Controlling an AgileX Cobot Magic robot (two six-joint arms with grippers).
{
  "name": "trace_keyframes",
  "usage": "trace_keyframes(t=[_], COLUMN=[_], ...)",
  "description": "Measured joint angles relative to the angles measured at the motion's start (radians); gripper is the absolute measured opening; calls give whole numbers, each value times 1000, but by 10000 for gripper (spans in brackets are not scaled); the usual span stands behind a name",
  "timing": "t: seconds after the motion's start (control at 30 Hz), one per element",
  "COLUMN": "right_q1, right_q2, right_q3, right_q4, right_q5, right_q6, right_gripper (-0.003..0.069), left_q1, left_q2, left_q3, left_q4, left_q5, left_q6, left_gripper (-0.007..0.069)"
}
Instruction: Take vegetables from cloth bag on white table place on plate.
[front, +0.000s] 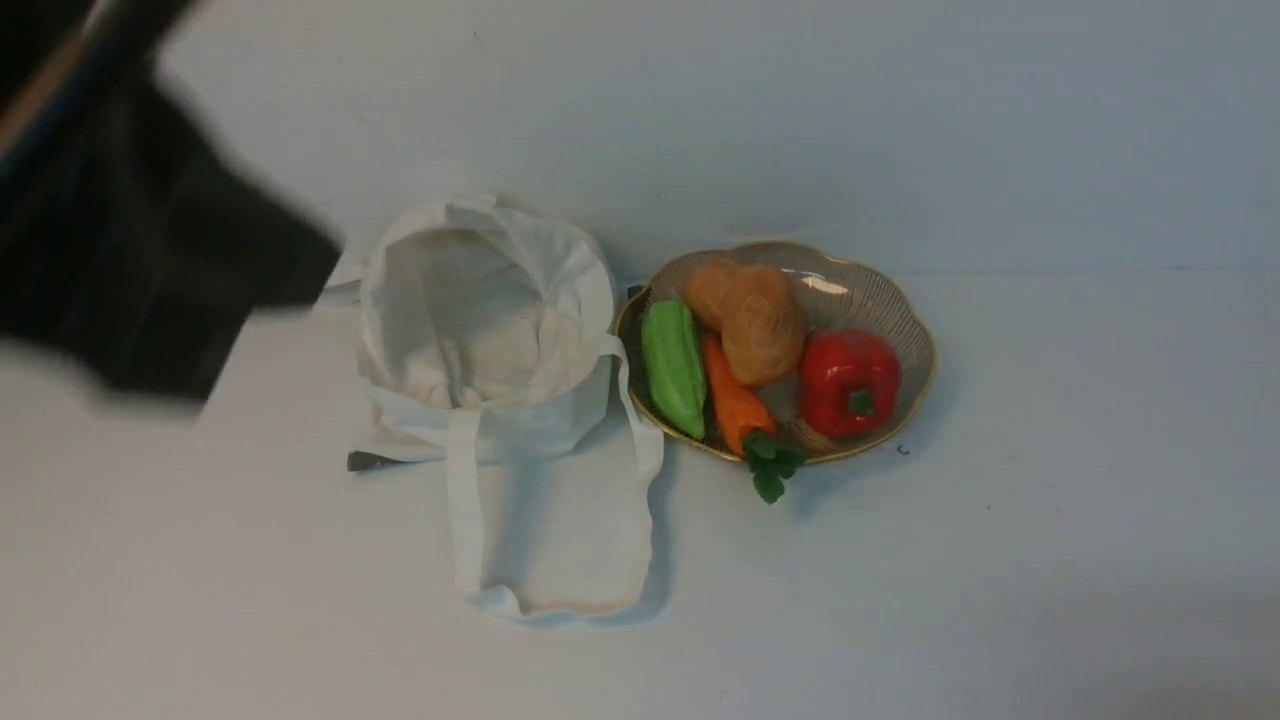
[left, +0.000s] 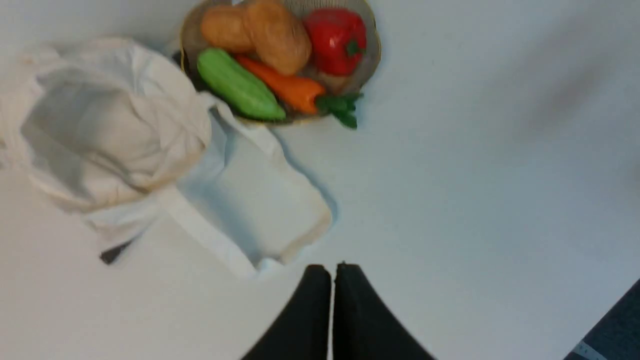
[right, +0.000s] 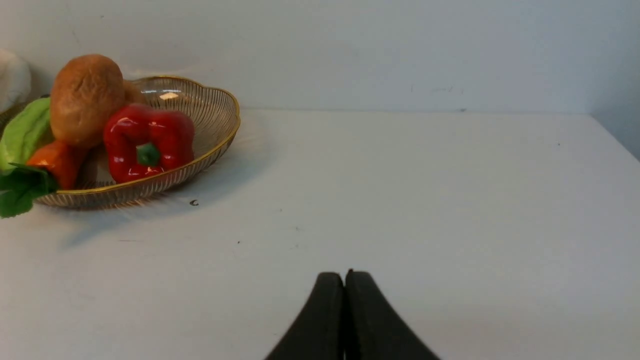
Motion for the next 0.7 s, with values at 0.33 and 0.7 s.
trace_keyframes(t=[0.33, 0.7], right_q1=[0, 0], right_q2=[0, 0], right_q3=[0, 0], right_q4=[0, 0], right_q5=[0, 0], right_q6=[0, 3], right_gripper=[-15, -15], left_q1=[0, 0], left_q2=[-713, -866], left_q3=[872, 1016], left_q4=[-55, -9], left_q5=[-814, -873], left_q6=[-76, -154], left_gripper=[-5, -5])
